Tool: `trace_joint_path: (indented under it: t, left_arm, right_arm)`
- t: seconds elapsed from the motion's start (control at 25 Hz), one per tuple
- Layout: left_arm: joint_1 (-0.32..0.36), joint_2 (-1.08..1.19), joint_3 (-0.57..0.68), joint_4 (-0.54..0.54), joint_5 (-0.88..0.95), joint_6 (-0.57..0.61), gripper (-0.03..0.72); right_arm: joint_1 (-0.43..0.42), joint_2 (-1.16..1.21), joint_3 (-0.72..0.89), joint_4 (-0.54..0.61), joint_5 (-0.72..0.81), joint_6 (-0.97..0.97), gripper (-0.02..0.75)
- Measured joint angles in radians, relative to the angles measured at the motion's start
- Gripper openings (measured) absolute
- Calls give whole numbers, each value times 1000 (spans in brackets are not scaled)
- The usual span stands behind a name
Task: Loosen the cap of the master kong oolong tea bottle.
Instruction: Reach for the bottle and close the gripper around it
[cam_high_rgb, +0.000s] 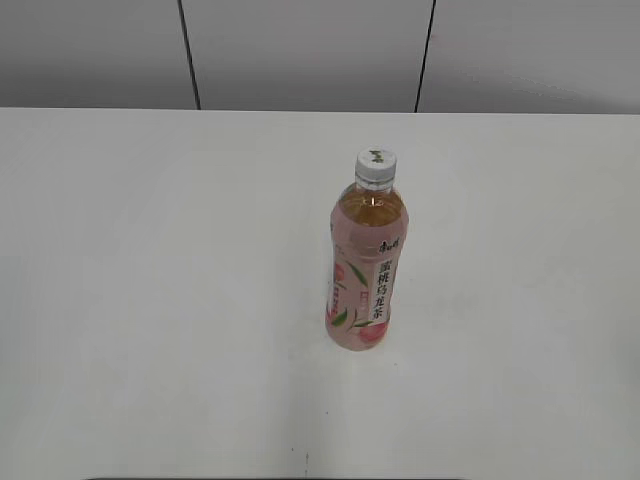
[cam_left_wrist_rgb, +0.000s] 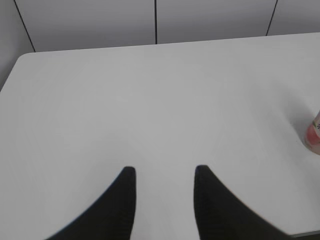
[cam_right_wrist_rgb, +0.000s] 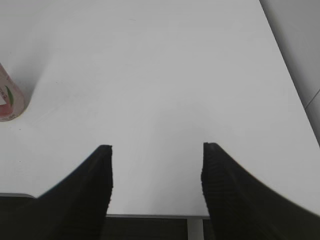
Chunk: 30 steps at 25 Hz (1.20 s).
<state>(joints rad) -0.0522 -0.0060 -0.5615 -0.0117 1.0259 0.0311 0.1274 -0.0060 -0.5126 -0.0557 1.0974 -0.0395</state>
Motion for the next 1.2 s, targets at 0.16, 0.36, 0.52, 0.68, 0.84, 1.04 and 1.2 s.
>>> trace_joint_path:
  t: [0.16, 0.36, 0.52, 0.68, 0.84, 1.04, 1.2]
  left_arm:
    - [0, 0, 0, 0, 0, 0, 241]
    - [0, 0, 0, 0, 0, 0, 241]
    - [0, 0, 0, 0, 0, 0, 241]
    - [0, 0, 0, 0, 0, 0, 241]
    - [0, 0, 0, 0, 0, 0, 241]
    - [0, 0, 0, 0, 0, 0, 241]
    - [0, 0, 0, -3, 0, 0, 241]
  right_arm:
    - [0, 0, 0, 0, 0, 0, 431]
    - [0, 0, 0, 0, 0, 0, 431]
    - [0, 0, 0, 0, 0, 0, 431]
    - [0, 0, 0, 0, 0, 0, 431]
    - [0, 0, 0, 0, 0, 0, 431]
    - [0, 0, 0, 0, 0, 0, 431]
    - [0, 0, 0, 0, 0, 0, 431]
